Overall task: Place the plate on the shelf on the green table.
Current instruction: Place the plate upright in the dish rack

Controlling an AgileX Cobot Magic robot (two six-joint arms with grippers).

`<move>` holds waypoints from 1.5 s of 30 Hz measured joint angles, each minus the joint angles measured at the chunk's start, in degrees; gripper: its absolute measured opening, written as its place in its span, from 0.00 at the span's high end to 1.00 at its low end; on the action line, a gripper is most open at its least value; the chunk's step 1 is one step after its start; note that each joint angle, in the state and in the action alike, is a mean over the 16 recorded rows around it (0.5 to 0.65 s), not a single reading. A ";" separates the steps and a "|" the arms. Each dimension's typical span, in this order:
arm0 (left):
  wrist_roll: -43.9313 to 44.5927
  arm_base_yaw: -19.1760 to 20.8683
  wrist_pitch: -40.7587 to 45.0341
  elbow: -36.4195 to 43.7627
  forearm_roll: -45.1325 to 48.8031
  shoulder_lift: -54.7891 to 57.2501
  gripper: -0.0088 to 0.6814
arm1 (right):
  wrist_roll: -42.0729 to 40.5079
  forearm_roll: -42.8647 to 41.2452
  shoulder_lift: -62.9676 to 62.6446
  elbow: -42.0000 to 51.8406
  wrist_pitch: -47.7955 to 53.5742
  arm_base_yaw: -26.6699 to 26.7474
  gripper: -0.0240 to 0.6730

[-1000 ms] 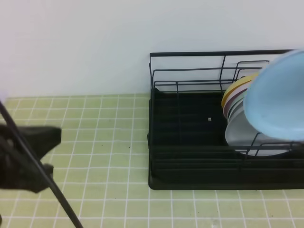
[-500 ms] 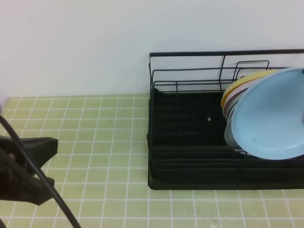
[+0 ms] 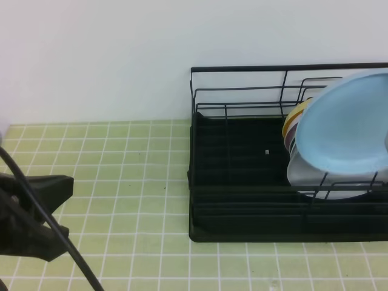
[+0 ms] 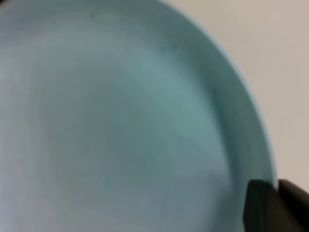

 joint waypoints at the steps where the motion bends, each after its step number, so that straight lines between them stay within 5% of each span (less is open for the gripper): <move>1: -0.08 0.00 0.00 0.00 0.00 0.00 0.99 | 0.00 0.03 0.00 0.00 0.03 0.00 0.95; 24: -0.89 0.00 3.91 -0.01 -0.01 0.00 0.99 | -0.95 3.15 -0.08 6.40 -7.42 0.00 0.95; 45: -0.89 0.00 4.59 -0.01 0.36 0.00 0.99 | -1.34 14.13 7.39 8.74 -3.78 -0.99 0.94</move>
